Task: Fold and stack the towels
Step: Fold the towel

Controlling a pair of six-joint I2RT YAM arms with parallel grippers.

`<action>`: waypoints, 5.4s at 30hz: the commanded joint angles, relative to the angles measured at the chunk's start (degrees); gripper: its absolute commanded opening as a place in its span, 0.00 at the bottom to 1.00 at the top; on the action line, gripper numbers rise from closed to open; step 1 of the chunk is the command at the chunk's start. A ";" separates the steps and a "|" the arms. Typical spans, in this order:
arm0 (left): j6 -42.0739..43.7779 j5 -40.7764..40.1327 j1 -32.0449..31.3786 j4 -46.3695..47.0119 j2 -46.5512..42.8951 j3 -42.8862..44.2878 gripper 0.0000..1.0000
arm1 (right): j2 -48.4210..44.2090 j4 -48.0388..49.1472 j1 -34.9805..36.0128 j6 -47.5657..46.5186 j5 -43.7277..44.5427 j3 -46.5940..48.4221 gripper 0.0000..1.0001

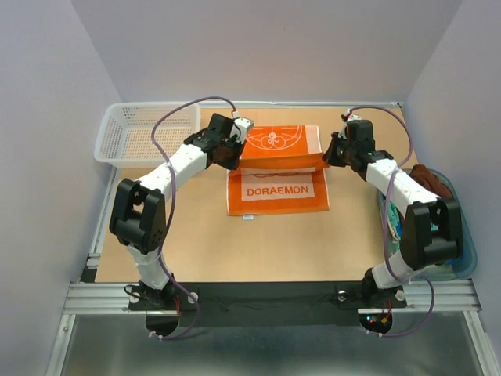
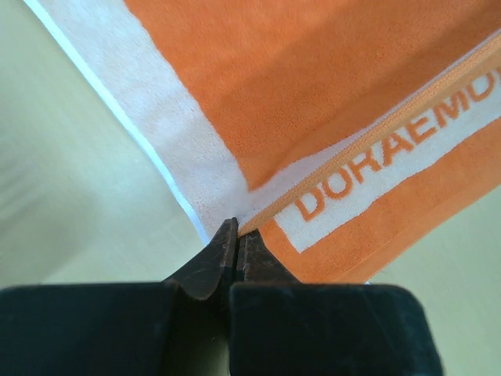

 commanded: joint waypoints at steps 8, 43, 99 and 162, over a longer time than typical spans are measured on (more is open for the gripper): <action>3.51 -9.21 2.00 -6.96 -7.29 0.68 0.00 | -7.23 -1.05 -2.53 -1.60 7.29 -0.09 0.01; -1.15 -5.69 -0.54 -3.36 -8.35 -12.42 0.00 | -10.48 -1.05 -2.53 2.27 8.95 -12.22 0.00; -7.47 -9.91 -3.71 -3.10 -19.08 -17.33 0.00 | -22.35 -2.19 -2.53 4.02 10.89 -14.77 0.01; -21.10 -24.86 -1.07 10.62 -34.46 -32.81 0.80 | 15.89 -9.83 19.00 -2.13 13.79 5.88 0.50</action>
